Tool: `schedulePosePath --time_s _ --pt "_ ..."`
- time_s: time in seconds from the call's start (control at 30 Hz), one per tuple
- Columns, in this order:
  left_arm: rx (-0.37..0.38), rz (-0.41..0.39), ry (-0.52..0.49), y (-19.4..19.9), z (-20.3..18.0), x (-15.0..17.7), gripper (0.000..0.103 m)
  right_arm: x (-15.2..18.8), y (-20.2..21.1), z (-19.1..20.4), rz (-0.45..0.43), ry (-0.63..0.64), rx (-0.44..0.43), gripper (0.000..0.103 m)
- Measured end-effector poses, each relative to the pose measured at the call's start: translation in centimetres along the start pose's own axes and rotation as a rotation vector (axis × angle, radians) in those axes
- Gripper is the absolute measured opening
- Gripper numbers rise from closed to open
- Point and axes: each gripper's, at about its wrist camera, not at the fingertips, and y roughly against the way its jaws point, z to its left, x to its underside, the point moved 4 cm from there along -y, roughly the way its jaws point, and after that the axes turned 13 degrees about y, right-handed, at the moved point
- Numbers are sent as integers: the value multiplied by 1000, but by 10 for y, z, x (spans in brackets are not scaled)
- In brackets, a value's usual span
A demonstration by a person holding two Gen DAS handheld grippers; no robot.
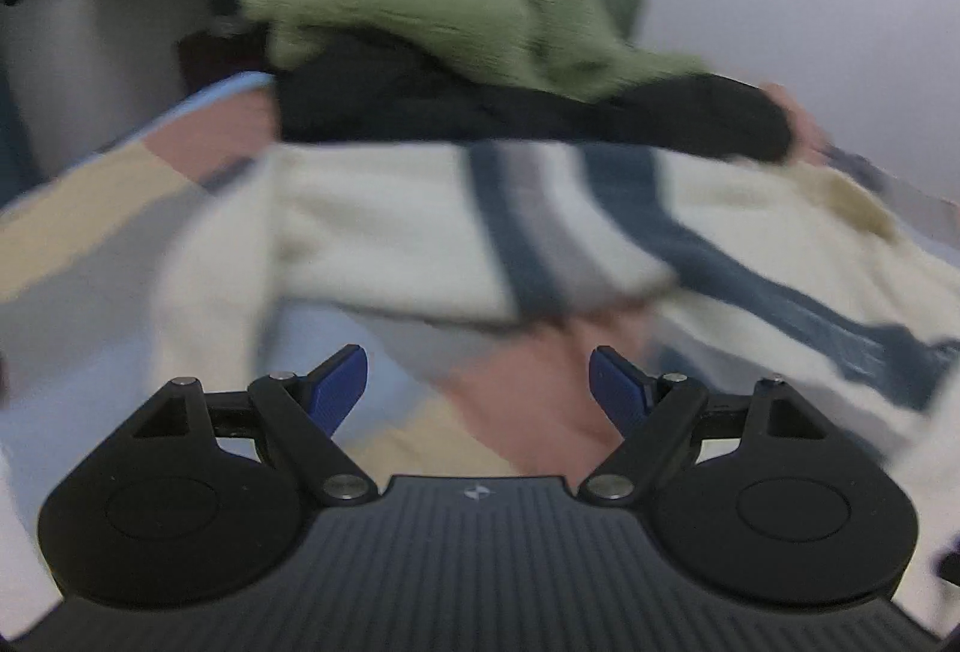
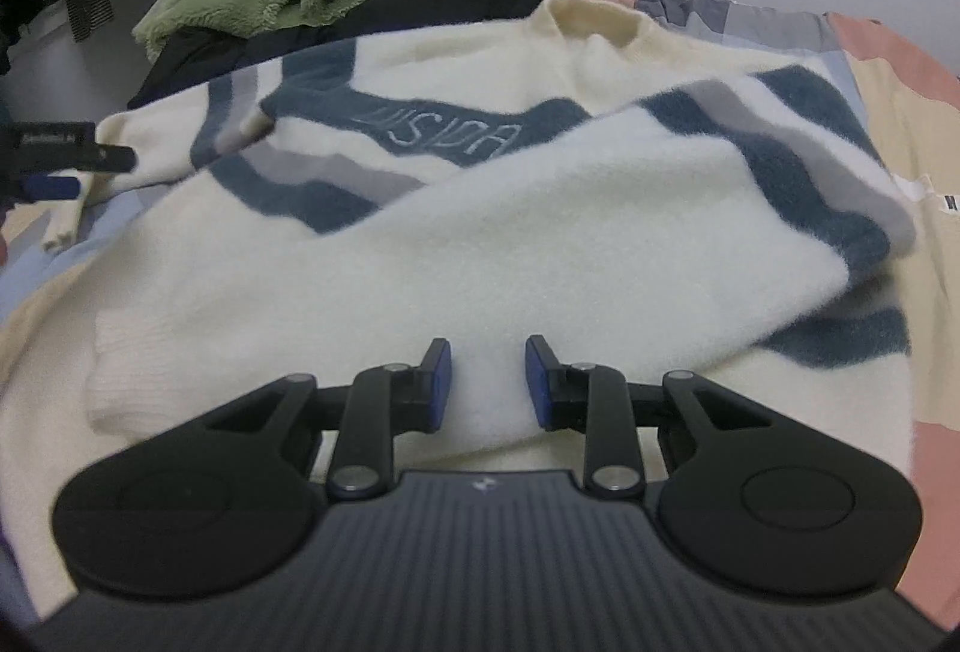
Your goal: Fold large clothes
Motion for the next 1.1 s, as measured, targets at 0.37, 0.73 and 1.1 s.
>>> schedulePosePath --time_s 0.37,0.73,1.1 --pt "-164 -17 111 -56 122 -63 84 -6 -7 -3 -35 -68 -84 69" --pt "-253 108 2 -91 122 -62 18 -14 -24 -8 -44 -83 -76 69" --pt "-1 59 -3 42 72 -124 15 -15 -7 -30 -71 -176 -67 69"
